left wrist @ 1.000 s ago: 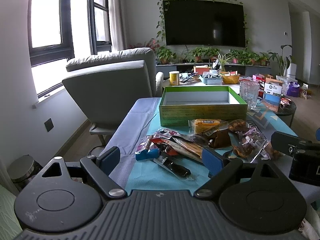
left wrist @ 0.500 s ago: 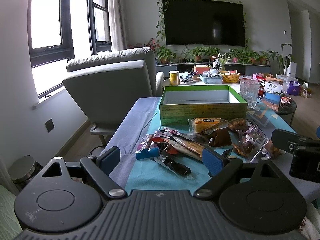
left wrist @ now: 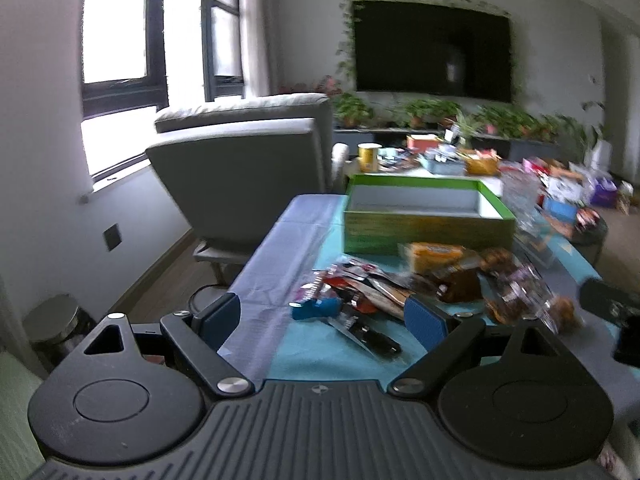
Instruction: Organize snacks
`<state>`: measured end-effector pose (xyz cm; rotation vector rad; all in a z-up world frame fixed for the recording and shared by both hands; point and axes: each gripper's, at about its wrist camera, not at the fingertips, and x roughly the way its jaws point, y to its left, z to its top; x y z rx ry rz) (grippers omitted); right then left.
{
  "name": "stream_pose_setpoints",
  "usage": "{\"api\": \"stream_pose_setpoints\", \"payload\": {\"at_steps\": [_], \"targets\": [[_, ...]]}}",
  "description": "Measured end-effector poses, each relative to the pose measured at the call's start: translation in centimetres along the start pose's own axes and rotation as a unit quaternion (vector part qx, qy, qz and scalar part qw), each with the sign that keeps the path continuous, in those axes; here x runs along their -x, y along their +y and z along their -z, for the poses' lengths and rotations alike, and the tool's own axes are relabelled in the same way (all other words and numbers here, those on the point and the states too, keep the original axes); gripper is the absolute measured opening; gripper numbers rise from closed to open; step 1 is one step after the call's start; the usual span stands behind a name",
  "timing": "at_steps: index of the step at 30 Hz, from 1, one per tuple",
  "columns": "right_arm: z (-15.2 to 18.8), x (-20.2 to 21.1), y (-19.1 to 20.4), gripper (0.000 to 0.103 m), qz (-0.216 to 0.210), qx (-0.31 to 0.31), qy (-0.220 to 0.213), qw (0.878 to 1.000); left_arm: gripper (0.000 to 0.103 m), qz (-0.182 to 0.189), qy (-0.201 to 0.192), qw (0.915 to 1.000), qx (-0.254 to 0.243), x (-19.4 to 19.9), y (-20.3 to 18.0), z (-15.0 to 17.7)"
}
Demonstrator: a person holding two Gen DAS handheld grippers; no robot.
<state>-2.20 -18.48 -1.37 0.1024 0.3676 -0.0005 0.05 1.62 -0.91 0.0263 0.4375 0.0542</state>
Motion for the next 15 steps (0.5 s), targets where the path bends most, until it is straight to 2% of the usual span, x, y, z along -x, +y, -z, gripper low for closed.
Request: {"api": "stream_pose_setpoints", "payload": {"at_steps": [4, 15], "targets": [[0.04, -0.40, -0.17, 0.076, 0.004, -0.008, 0.005, 1.000, 0.089, 0.000, 0.003, 0.9998, 0.018, -0.11, 0.85, -0.25], [0.31, -0.52, 0.12, 0.076, 0.001, 0.003, 0.009, 1.000, 0.089, 0.001, 0.016, 0.9999, -0.006, -0.82, 0.13, 0.23]]}}
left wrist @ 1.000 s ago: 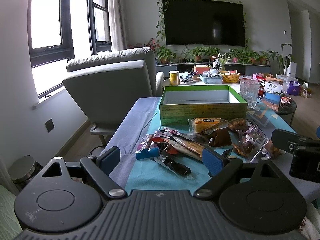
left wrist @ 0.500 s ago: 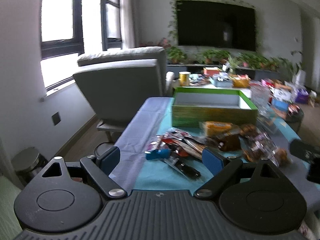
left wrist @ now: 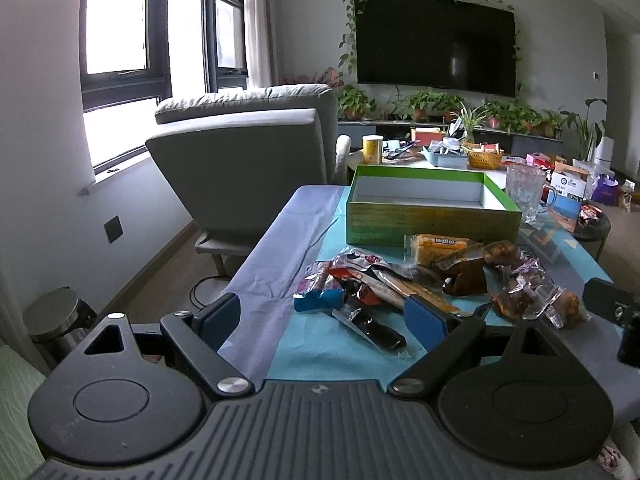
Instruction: Organize snacks
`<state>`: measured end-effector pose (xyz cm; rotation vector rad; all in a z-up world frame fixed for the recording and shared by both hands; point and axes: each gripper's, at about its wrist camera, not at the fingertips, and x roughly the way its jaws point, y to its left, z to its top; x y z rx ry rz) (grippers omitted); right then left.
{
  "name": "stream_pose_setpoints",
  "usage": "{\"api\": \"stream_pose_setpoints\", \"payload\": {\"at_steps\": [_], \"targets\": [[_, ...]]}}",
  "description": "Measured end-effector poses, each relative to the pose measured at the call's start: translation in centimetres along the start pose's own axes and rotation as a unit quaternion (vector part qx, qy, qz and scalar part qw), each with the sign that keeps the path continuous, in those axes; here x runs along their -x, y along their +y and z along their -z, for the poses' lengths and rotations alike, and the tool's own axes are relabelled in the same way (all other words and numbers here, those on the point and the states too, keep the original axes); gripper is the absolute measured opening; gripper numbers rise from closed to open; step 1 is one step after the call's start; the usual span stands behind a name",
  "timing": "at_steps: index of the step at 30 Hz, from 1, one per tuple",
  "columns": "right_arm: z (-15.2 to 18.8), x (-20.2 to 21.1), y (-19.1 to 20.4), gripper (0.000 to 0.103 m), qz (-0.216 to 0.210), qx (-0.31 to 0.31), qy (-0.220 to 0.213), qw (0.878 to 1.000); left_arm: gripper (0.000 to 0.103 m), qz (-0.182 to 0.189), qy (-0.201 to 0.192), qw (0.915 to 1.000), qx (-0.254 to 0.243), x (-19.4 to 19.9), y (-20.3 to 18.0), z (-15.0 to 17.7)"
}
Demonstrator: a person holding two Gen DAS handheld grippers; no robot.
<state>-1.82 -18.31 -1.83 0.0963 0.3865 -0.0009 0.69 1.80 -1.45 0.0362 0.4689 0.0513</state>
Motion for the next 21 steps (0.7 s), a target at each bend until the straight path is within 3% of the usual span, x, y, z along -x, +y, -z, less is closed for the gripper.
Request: {"api": "stream_pose_setpoints", "payload": {"at_steps": [12, 21], "targets": [[0.1, -0.5, -1.0, 0.076, 0.013, -0.012, 0.006, 1.000, 0.089, -0.006, 0.016, 0.9997, 0.017, -1.1, 0.6, 0.1], [0.3, -1.7, -2.3, 0.076, 0.020, -0.024, 0.023, 0.999, 0.089, 0.026, 0.035, 0.9982, 0.040, -2.3, 0.4, -0.2]]}}
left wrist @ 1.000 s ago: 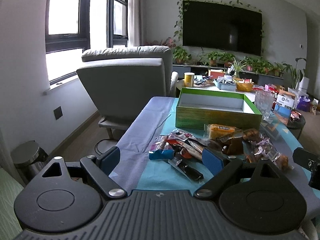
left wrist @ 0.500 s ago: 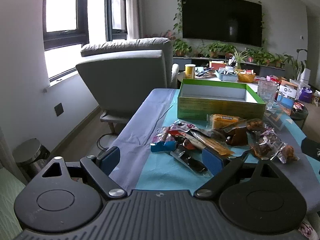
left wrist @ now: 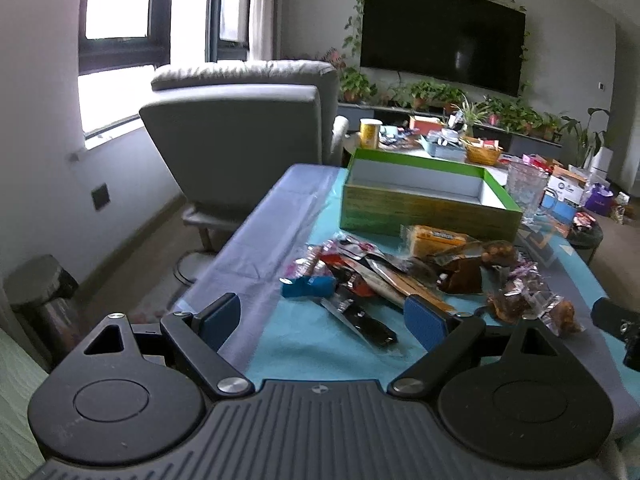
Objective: Organize snacks
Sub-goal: 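Grasp a dark snack packet with the left tool while the right tool grasps a clear nut bag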
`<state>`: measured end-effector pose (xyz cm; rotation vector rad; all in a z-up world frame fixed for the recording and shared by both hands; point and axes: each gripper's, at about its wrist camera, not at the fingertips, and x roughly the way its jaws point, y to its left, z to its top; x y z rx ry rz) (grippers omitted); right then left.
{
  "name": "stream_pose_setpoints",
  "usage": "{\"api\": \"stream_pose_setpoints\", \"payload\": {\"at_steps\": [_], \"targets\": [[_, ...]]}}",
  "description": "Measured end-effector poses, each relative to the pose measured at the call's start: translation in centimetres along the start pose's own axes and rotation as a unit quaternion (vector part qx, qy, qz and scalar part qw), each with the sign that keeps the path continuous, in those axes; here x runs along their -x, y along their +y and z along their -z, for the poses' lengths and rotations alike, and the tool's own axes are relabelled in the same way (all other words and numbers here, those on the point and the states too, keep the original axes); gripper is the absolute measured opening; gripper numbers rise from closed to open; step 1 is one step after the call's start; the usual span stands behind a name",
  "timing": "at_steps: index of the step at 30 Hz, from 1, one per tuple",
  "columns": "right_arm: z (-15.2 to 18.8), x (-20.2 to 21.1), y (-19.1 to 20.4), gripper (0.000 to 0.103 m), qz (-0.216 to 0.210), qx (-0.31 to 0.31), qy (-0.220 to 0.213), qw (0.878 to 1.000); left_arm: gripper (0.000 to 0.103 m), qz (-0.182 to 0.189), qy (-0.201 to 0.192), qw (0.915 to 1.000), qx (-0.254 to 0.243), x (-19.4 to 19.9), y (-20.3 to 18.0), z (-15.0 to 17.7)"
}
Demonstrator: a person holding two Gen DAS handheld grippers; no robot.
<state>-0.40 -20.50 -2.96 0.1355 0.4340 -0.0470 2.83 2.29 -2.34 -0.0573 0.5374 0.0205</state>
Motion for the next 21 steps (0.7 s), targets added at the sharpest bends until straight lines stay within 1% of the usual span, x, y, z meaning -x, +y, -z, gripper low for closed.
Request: {"api": "stream_pose_setpoints", "payload": {"at_steps": [3, 5, 8, 12, 15, 18, 21], "targets": [[0.0, -0.5, -0.6, 0.076, 0.006, -0.007, 0.007, 1.000, 0.089, 0.020, -0.002, 0.9998, 0.000, -0.3, -0.5, 0.1], [0.0, -1.1, -1.2, 0.076, 0.011, -0.013, 0.013, 1.000, 0.088, 0.040, -0.009, 0.9991, -0.009, -0.4, -1.1, 0.2], [-0.1, -1.9, -2.3, 0.076, 0.015, -0.014, 0.023, 1.000, 0.088, 0.082, -0.015, 0.9959, -0.036, -1.0, -2.3, 0.6], [-0.1, -3.4, -3.8, 0.076, 0.022, -0.013, 0.041, 0.999, 0.087, 0.129, -0.018, 0.9876, -0.088, -2.0, -3.9, 1.4], [-0.1, -4.4, -4.8, 0.076, 0.027, -0.018, 0.052, 0.998, 0.086, 0.162, -0.020, 0.9789, -0.123, -3.0, -4.8, 2.2], [-0.1, -5.2, -5.2, 0.076, 0.022, -0.017, 0.059, 0.998, 0.086, 0.173, -0.032, 0.9731, -0.149, -4.0, -5.6, 2.7], [-0.4, -5.9, -5.5, 0.076, 0.007, -0.010, 0.061, 0.998, 0.086, 0.184, -0.037, 0.9679, -0.168, -4.9, -6.3, 2.8]]}}
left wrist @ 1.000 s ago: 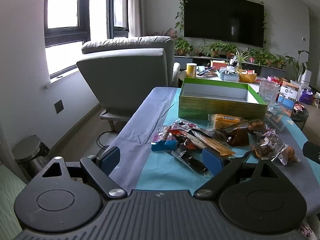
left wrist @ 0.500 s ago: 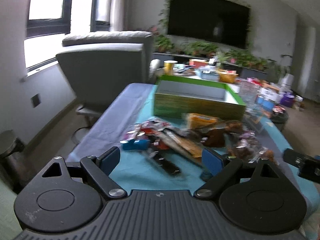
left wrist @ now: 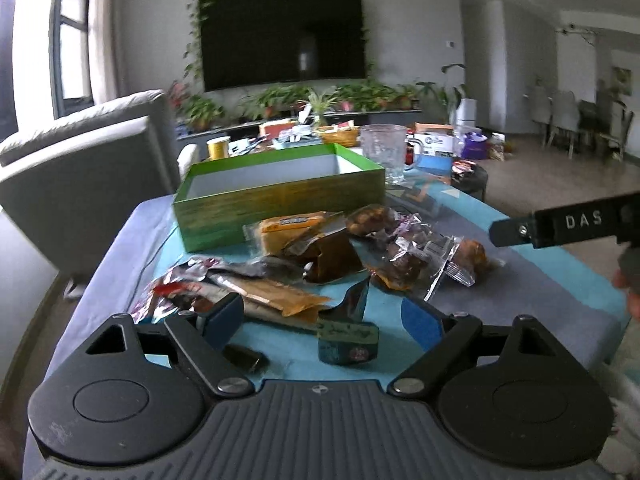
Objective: Organize snacks
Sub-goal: 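Grasp a dark snack packet with the left tool while the right tool grasps a clear nut bag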
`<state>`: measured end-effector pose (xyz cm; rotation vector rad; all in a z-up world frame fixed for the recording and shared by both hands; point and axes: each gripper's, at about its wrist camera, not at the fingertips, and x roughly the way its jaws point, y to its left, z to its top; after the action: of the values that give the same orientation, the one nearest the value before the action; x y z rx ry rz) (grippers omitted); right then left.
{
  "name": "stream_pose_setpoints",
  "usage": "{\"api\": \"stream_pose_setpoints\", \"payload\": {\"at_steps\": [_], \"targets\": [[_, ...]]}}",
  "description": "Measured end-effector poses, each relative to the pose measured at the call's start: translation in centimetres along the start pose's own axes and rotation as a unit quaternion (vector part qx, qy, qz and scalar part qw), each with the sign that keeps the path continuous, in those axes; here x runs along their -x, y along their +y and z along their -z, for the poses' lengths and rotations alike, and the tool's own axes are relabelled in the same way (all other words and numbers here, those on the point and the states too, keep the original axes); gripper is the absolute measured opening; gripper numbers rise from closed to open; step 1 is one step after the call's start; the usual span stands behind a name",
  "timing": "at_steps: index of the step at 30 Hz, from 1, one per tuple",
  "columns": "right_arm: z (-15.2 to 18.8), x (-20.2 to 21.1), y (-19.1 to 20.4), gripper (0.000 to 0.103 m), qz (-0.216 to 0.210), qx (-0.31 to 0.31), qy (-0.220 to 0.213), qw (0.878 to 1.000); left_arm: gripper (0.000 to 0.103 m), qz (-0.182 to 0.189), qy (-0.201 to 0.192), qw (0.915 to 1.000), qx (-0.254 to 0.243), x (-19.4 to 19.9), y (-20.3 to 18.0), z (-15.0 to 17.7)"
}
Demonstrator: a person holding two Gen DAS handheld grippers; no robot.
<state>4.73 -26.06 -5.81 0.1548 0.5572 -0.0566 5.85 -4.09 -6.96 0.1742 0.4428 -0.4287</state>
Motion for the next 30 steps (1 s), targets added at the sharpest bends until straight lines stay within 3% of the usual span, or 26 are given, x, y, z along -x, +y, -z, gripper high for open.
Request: {"api": "stream_pose_setpoints", "payload": {"at_steps": [5, 6, 8, 9, 13, 17, 24, 30], "targets": [[-0.3, -1.7, 0.1, 0.076, -0.023, 0.036, 0.012, 0.999, 0.082, 0.019, 0.008, 0.9995, -0.022, -2.2, -0.3, -0.5], [-0.2, -2.0, 0.1, 0.076, -0.029, 0.046, 0.015, 0.998, 0.075, 0.020, 0.009, 0.9994, -0.028, -2.7, -0.4, -0.5], [0.0, -2.7, 0.2, 0.076, -0.036, 0.064, 0.021, 0.997, 0.040, 0.032, 0.025, 0.9985, -0.038, -3.6, -0.4, -0.5], [0.1, -3.0, 0.1, 0.076, -0.038, 0.071, 0.024, 0.996, 0.034, 0.045, 0.046, 0.9972, -0.038, -4.2, -0.3, -0.6], [0.3, -4.4, -0.4, 0.076, -0.037, 0.090, 0.038, 0.995, 0.031, 0.065, 0.052, 0.9962, -0.024, -4.4, 0.2, -0.7], [0.0, -5.6, -1.2, 0.076, -0.043, 0.104, 0.053, 0.992, 0.018, 0.075, 0.063, 0.9952, -0.011, -4.3, 0.7, -0.9], [0.2, -7.8, -0.7, 0.076, -0.109, 0.143, 0.094, 0.979, 0.017, 0.075, 0.056, 0.9955, 0.015, -4.0, 2.1, -2.4], [0.3, -8.3, -0.4, 0.075, -0.109, 0.160, 0.085, 0.977, 0.017, 0.075, 0.046, 0.9960, 0.020, -3.5, 2.4, -3.4]]}}
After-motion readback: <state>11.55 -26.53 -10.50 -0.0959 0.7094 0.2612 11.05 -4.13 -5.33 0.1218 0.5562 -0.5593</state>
